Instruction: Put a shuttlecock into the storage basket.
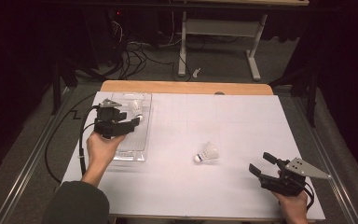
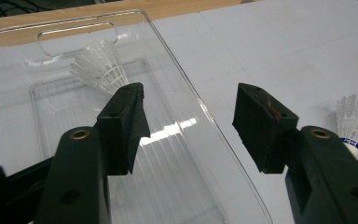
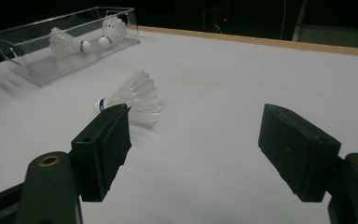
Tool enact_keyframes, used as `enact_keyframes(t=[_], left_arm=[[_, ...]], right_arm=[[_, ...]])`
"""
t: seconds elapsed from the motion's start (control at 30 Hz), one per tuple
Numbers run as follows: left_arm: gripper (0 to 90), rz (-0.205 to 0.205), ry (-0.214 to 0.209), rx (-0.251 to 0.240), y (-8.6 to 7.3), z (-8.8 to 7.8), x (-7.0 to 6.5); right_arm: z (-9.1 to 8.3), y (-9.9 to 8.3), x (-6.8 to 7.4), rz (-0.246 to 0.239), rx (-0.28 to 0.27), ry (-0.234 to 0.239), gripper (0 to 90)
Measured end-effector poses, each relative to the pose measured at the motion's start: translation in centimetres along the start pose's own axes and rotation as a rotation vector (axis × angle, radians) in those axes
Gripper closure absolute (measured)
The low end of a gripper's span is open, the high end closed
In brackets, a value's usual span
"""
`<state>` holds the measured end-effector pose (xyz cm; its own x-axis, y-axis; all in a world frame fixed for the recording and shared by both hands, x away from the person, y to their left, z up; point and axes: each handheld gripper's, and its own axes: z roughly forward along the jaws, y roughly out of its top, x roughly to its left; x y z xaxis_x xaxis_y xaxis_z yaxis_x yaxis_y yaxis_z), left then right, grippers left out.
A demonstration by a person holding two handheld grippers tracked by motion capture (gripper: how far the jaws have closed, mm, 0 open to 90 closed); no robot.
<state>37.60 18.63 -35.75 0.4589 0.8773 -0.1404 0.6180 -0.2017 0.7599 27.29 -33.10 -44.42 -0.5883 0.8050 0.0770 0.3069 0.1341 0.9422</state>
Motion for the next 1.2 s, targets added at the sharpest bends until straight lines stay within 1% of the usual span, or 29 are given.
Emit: enact_keyframes(t=[0.93,1.2], left_arm=[[42.1,0.032,-0.022,-0.048,-1.4,-1.2,-1.3],[42.0,0.028,-0.024,-0.059,-1.9,-1.5,-1.4]], right_arm=[[0.0,0.0,0.0,-0.001,-0.001,-0.001,25.5],[0.0,0.0,0.0,-0.002,-0.002,-0.001,25.5]])
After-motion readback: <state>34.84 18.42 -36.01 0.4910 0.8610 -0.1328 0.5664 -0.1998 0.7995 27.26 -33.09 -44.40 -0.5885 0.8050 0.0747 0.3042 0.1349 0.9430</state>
